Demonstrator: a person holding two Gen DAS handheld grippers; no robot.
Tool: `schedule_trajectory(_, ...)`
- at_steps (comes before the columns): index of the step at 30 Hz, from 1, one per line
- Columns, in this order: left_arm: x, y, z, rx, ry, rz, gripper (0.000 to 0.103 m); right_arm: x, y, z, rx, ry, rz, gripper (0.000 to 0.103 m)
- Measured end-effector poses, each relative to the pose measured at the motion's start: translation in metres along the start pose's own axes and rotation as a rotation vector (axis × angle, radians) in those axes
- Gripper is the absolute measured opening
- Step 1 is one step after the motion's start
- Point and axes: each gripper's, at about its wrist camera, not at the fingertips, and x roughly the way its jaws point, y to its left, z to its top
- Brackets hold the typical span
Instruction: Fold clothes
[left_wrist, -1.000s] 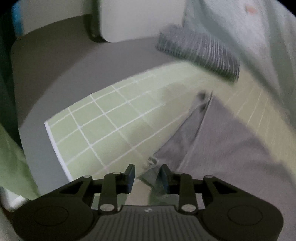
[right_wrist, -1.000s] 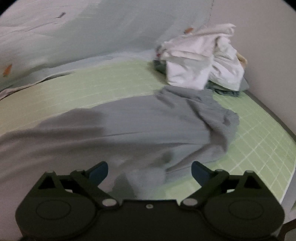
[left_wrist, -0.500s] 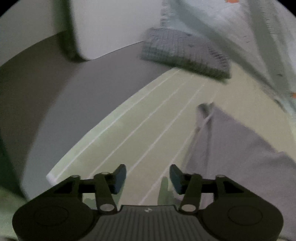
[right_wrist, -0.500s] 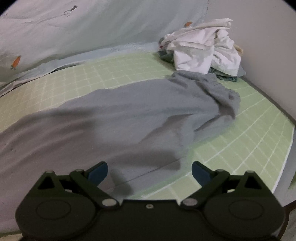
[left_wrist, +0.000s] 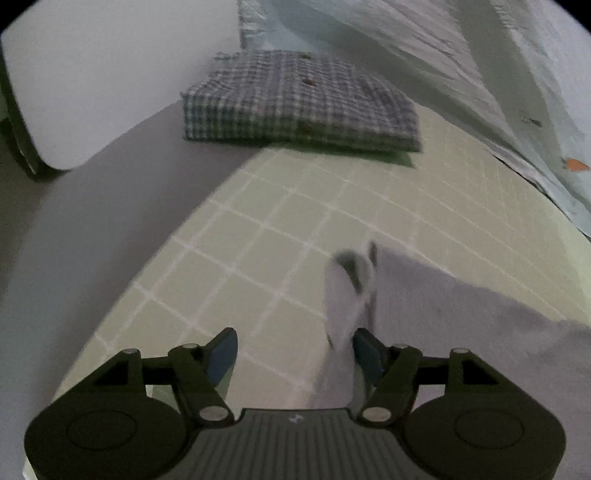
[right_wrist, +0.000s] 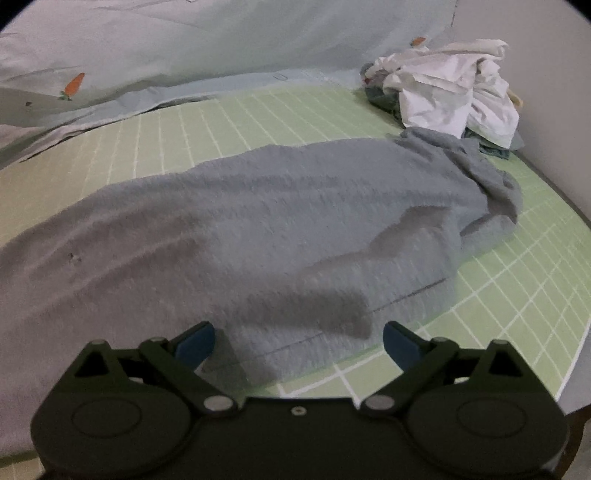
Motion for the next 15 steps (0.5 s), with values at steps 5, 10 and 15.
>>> schedule_trajectory(5, 0.011, 0.014, 0.017, -0.045, -0.02, 0.082, 0.07, 0.004, 0.005, 0.001, -0.007, 0.015, -0.012, 0.099)
schedule_trajectory(10, 0.004, 0.026, 0.02, -0.094, -0.028, 0.077, 0.07, 0.008, 0.014, 0.003, -0.031, 0.023, -0.008, 0.099)
schedule_trajectory(15, -0.033, 0.018, 0.009, -0.1, -0.102, -0.041, 0.069, 0.01, 0.017, 0.001, -0.039, 0.033, -0.011, 0.1)
